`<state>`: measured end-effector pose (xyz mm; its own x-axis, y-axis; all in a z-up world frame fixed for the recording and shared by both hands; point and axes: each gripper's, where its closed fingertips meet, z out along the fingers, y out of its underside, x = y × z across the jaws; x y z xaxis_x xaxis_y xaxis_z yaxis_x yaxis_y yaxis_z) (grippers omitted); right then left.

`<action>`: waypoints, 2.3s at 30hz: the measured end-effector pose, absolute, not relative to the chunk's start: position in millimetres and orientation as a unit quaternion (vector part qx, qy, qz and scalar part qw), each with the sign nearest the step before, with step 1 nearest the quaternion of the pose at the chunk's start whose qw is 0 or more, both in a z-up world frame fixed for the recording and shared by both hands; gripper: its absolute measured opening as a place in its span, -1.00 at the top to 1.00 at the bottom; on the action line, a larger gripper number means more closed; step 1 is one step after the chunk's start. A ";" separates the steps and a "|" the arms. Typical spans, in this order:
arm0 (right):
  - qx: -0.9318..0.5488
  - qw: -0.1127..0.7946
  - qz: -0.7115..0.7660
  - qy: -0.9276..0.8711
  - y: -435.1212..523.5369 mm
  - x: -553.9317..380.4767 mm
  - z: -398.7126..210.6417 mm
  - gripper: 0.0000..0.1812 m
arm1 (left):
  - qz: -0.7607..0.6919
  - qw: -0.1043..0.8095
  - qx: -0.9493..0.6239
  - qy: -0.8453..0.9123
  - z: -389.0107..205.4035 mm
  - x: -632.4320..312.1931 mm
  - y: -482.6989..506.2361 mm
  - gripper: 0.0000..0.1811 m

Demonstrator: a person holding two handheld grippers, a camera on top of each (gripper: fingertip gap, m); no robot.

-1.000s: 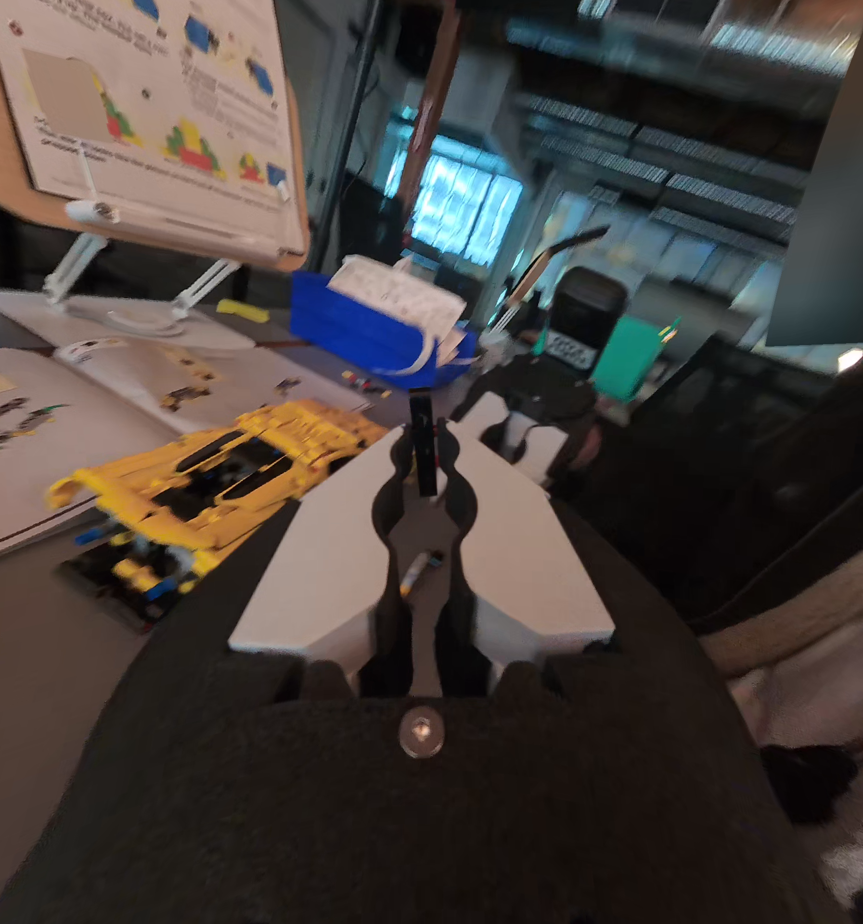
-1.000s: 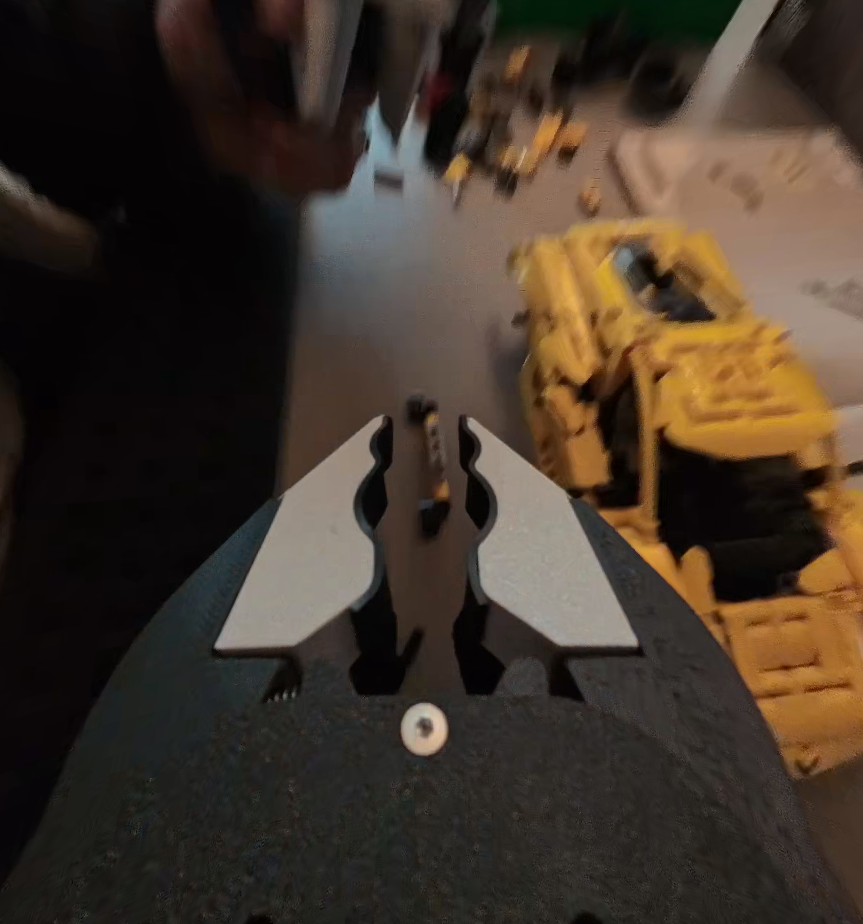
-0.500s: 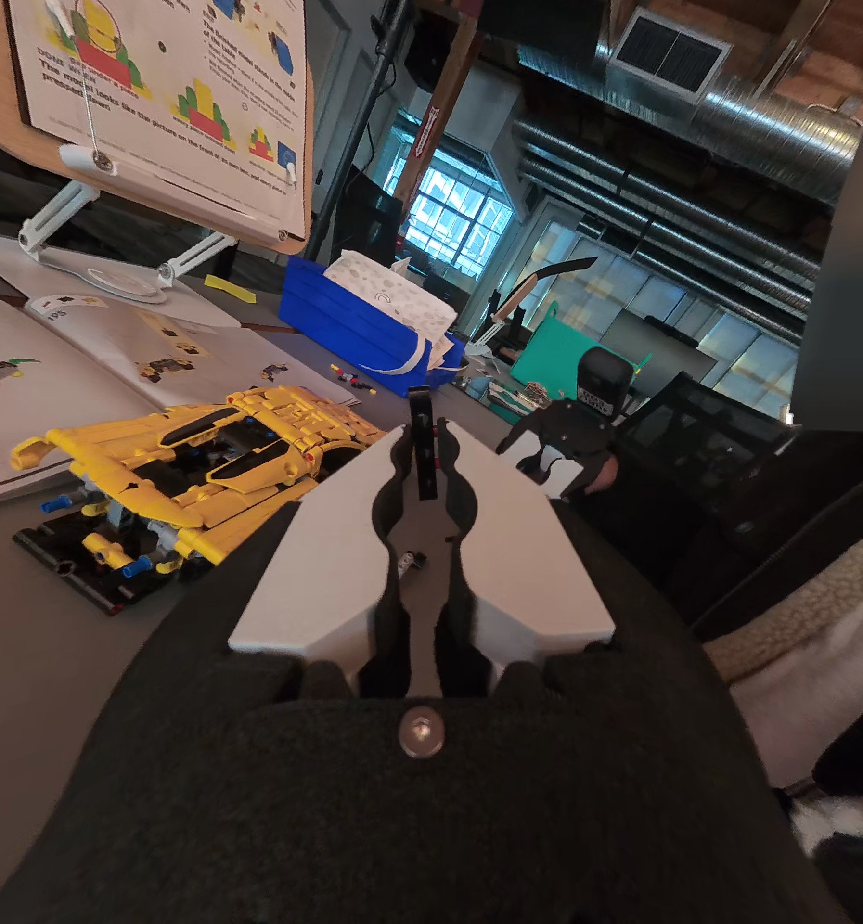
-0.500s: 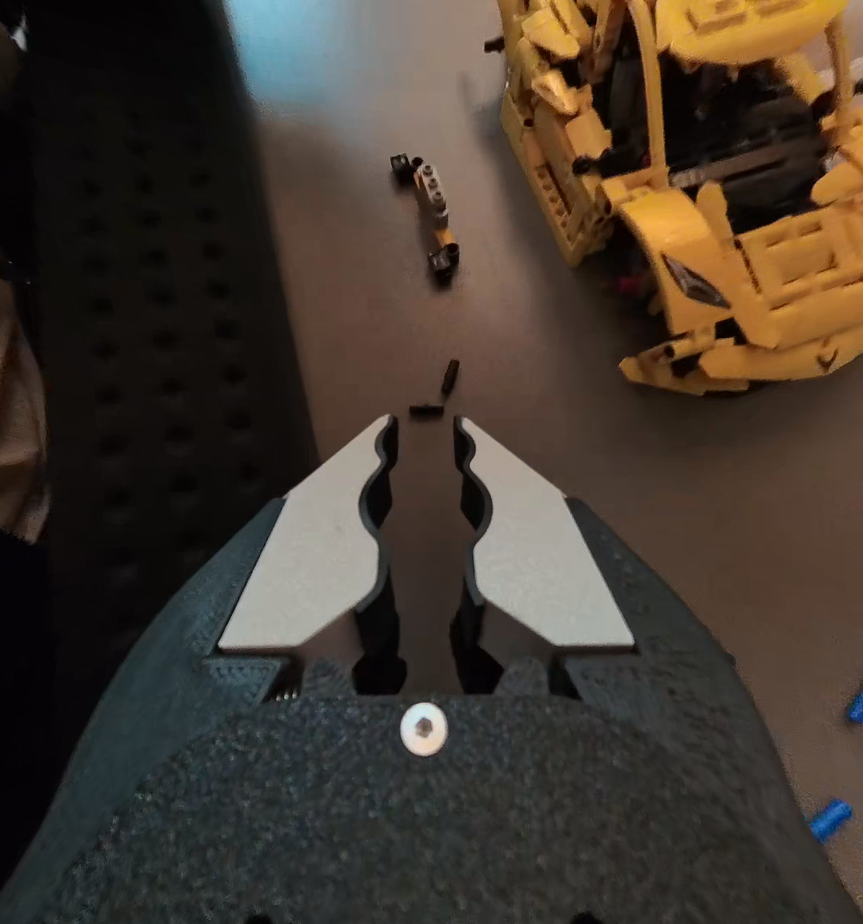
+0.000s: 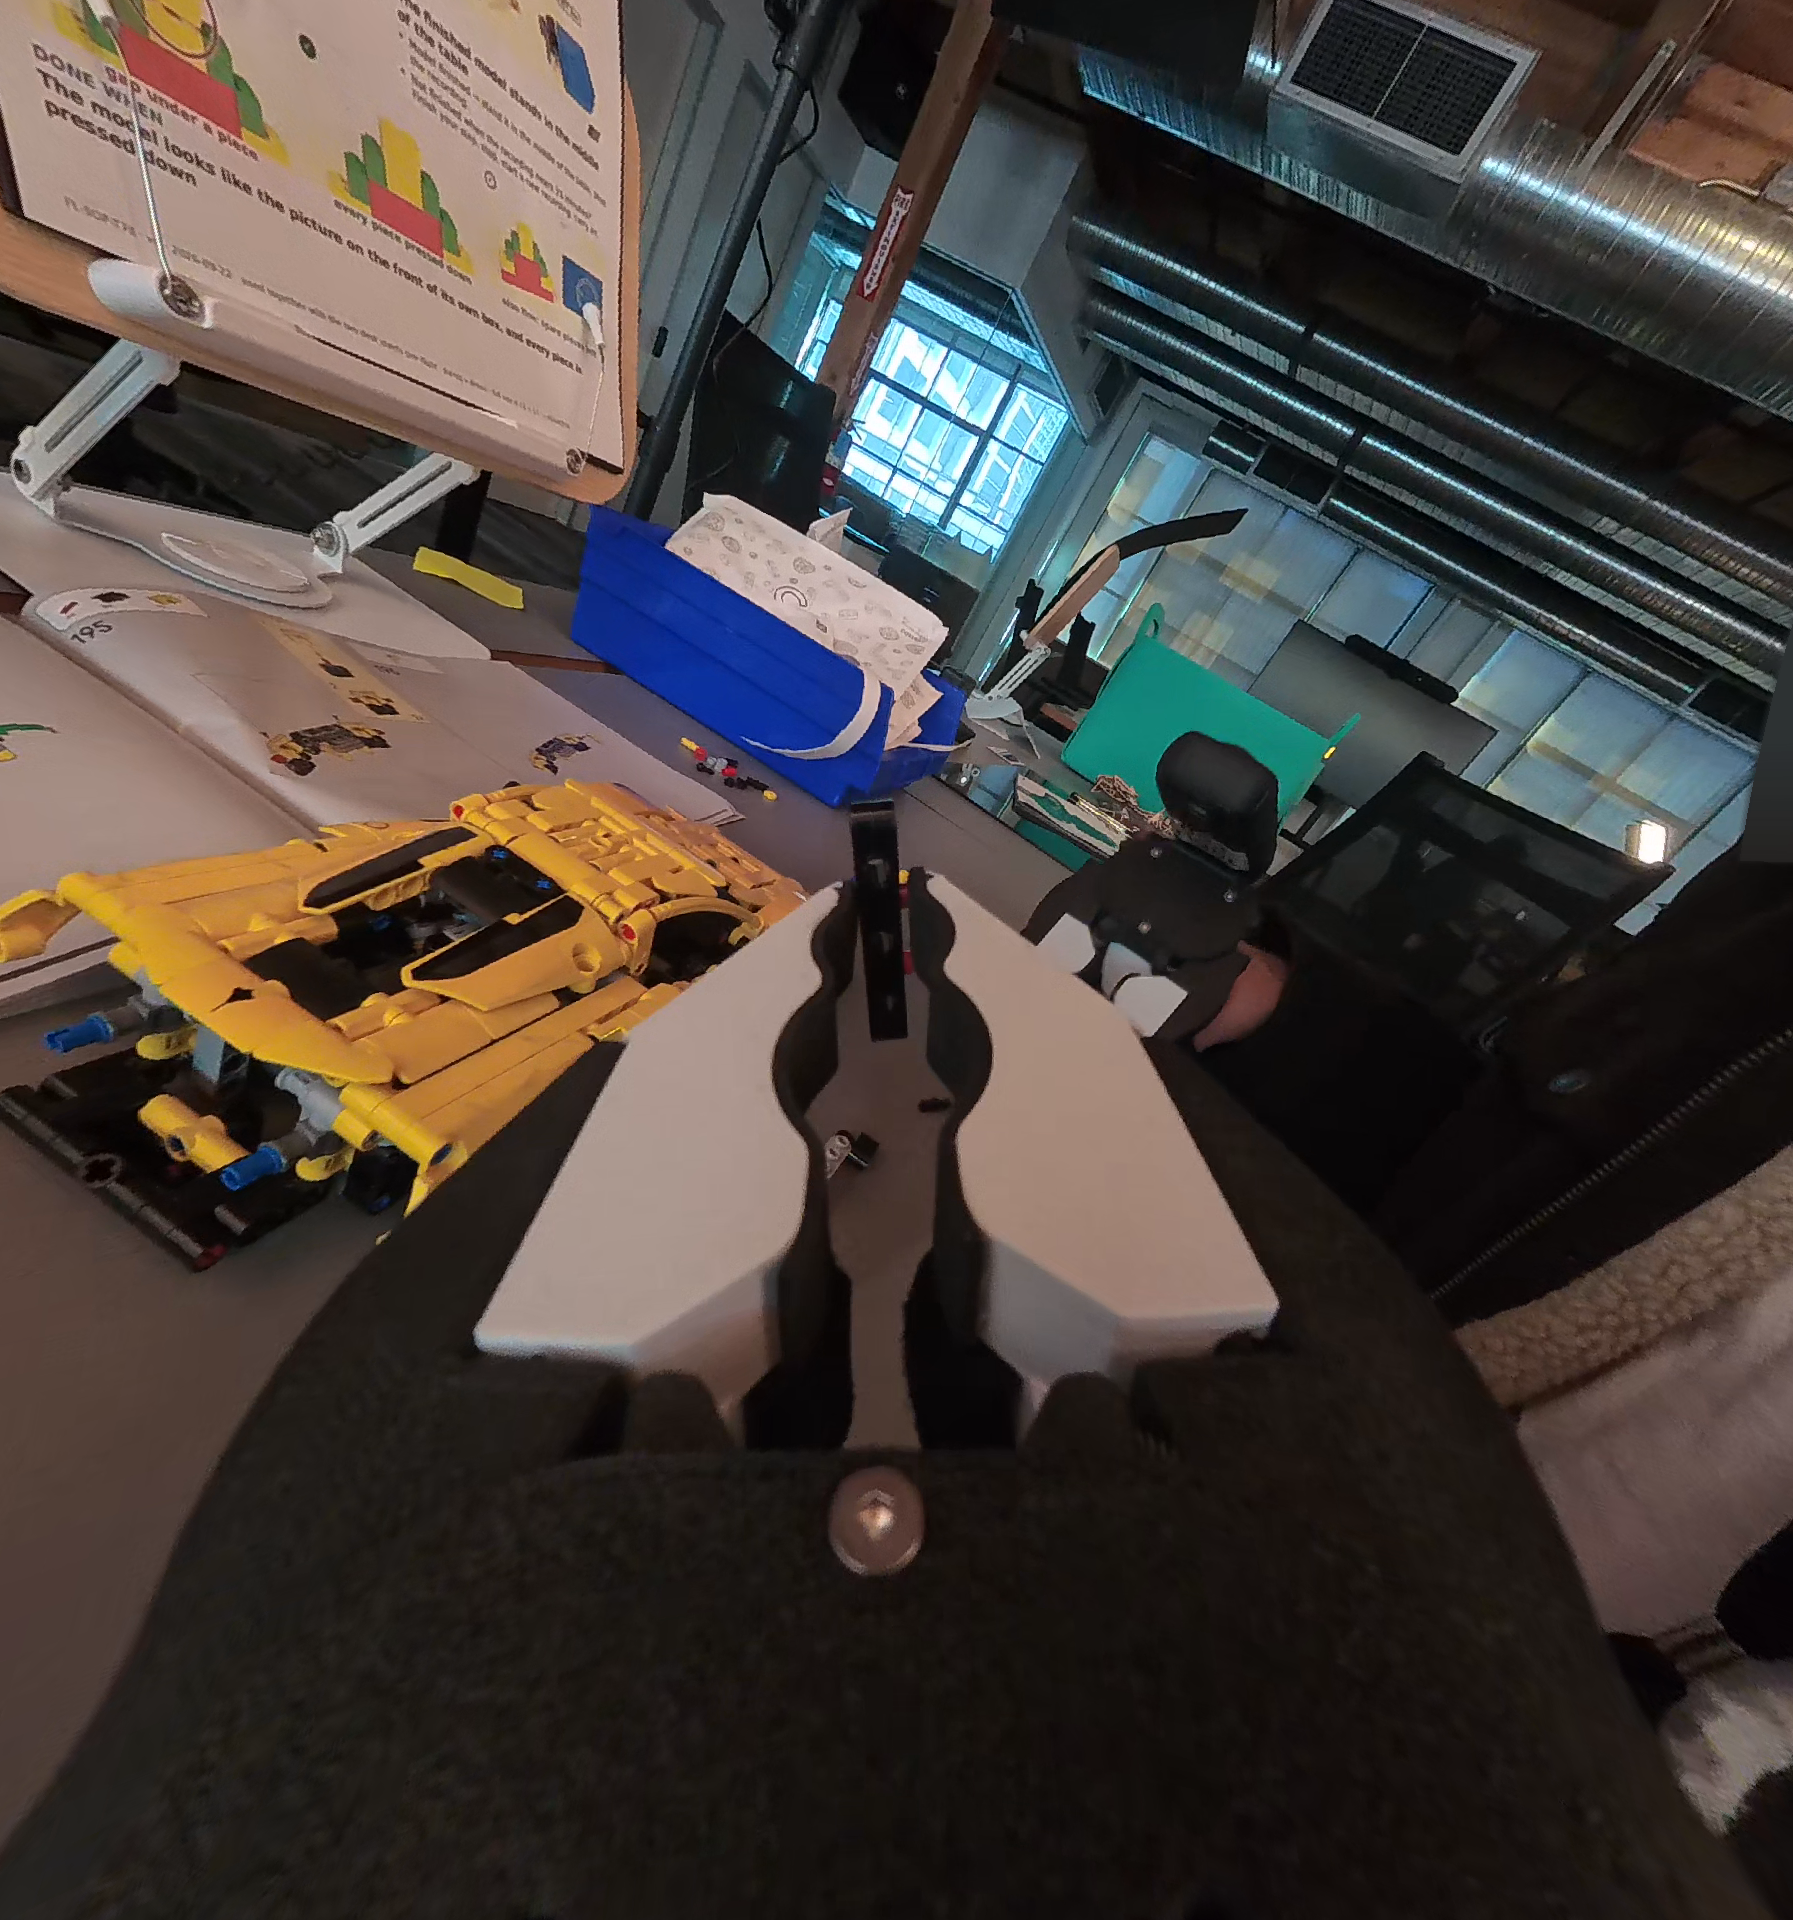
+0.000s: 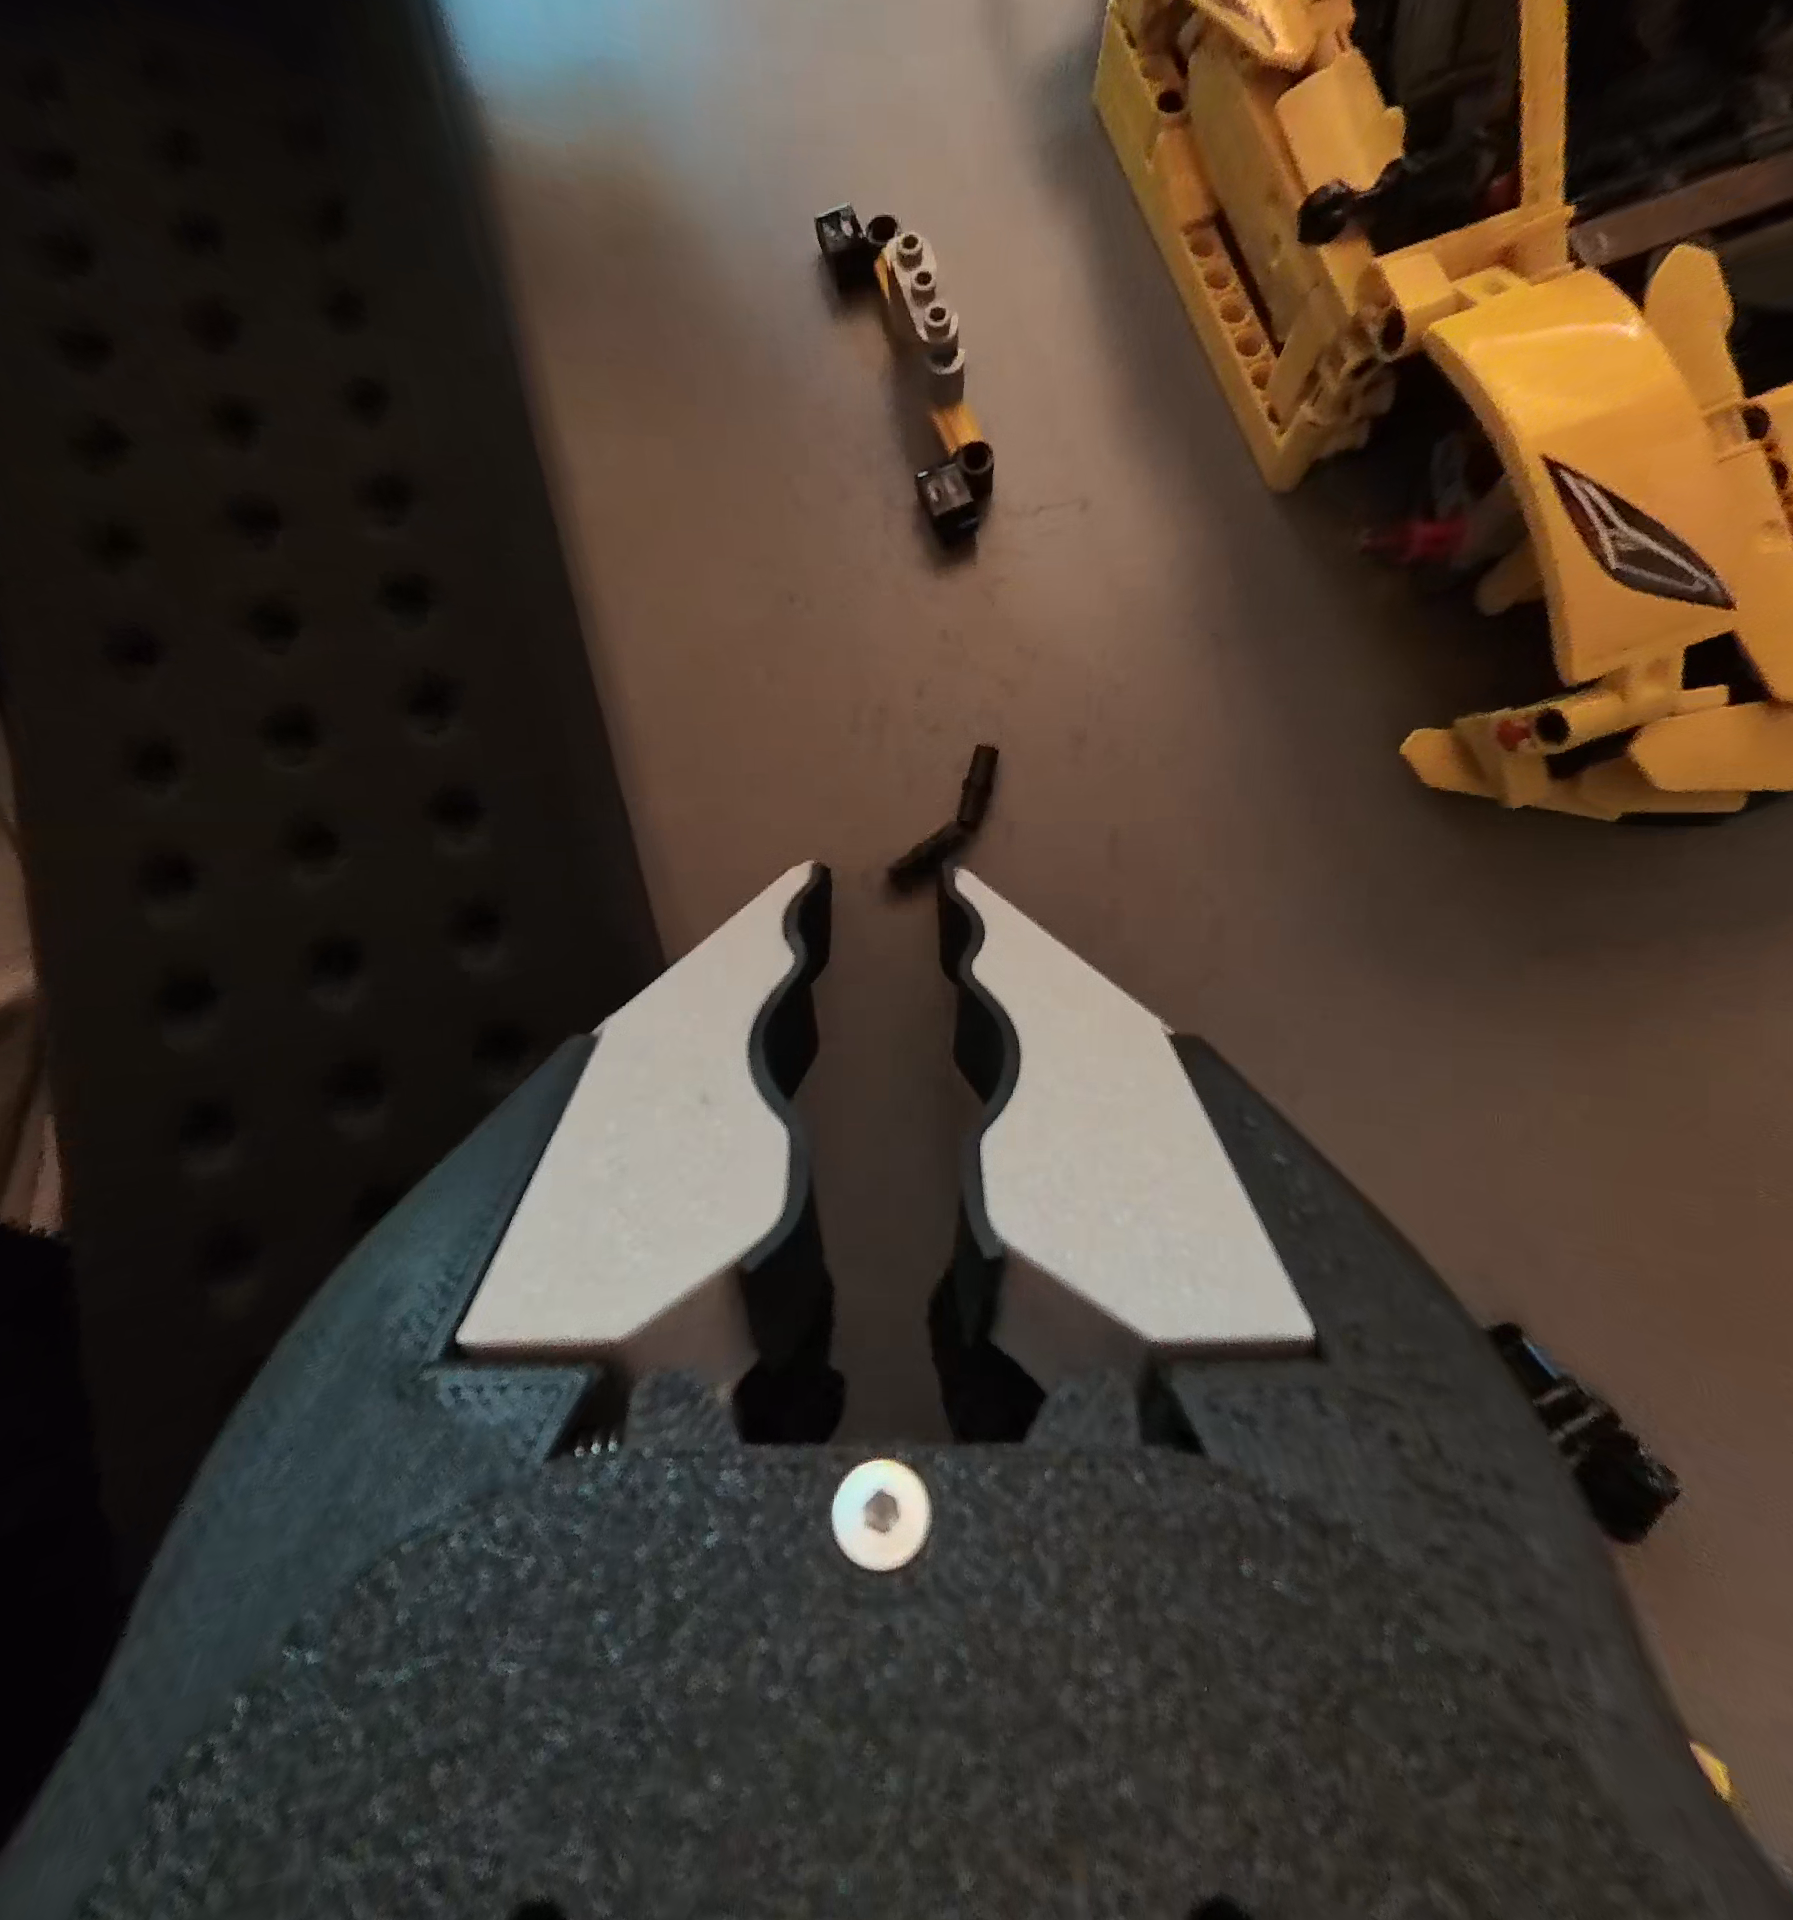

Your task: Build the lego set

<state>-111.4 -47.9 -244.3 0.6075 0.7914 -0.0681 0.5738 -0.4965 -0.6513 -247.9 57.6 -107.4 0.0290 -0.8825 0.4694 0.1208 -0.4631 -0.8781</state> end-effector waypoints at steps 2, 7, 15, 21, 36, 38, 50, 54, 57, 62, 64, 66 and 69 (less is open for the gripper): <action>-0.846 0.304 0.176 -0.402 -44.6 -111.6 -245.1 0.83 | -0.618 0.405 -0.592 0.322 -107.8 -247.6 57.5 0.90; -0.843 0.316 0.170 -0.402 -39.7 -114.5 -245.3 0.83 | -0.619 0.404 -0.591 0.323 -107.7 -247.4 57.1 0.90; -0.846 0.332 0.140 -0.393 -34.4 -111.3 -246.0 0.91 | -0.619 0.404 -0.591 0.323 -107.9 -247.0 56.9 0.90; -0.847 0.329 0.131 -0.396 -34.9 -106.4 -246.1 0.96 | -0.620 0.404 -0.591 0.321 -107.6 -247.2 57.2 0.90; -0.952 0.017 -0.020 -0.304 -109.0 84.3 -203.0 0.97 | -0.627 0.397 -0.590 0.319 -107.6 -247.0 55.4 0.90; -0.963 -0.083 -0.030 -0.256 -137.2 128.6 -199.3 0.97 | -0.628 0.396 -0.589 0.318 -107.3 -247.3 55.4 0.90; -0.899 -0.406 -0.048 -0.156 -233.7 202.5 -221.9 0.97 | -0.625 0.396 -0.592 0.319 -108.9 -246.8 54.7 0.90; -0.898 -0.408 -0.049 -0.158 -232.0 203.5 -227.3 0.97 | -0.625 0.396 -0.592 0.320 -109.0 -246.6 54.4 0.90; -0.896 -0.414 -0.045 -0.158 -233.9 203.2 -230.0 0.97 | -0.624 0.396 -0.592 0.321 -109.1 -246.4 54.2 0.90; -0.897 -0.409 -0.045 -0.160 -233.3 203.1 -230.3 0.97 | -0.624 0.396 -0.592 0.322 -109.2 -246.1 53.7 0.90; -0.898 -0.408 -0.046 -0.161 -232.9 203.1 -230.4 0.96 | -0.624 0.396 -0.592 0.322 -109.1 -246.0 53.7 0.90; -0.899 -0.404 -0.048 -0.163 -231.2 203.5 -231.3 0.95 | -0.624 0.396 -0.591 0.322 -109.0 -246.0 53.6 0.90; -0.898 -0.404 -0.049 -0.167 -230.2 203.3 -231.3 0.94 | -0.624 0.396 -0.591 0.322 -108.9 -246.0 53.6 0.90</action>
<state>203.3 -230.2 -231.3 0.9397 0.3386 -0.0472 0.2600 -0.6181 0.7419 -246.0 53.6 -108.9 0.0130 -0.8756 0.4829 0.1139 -0.4785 -0.8707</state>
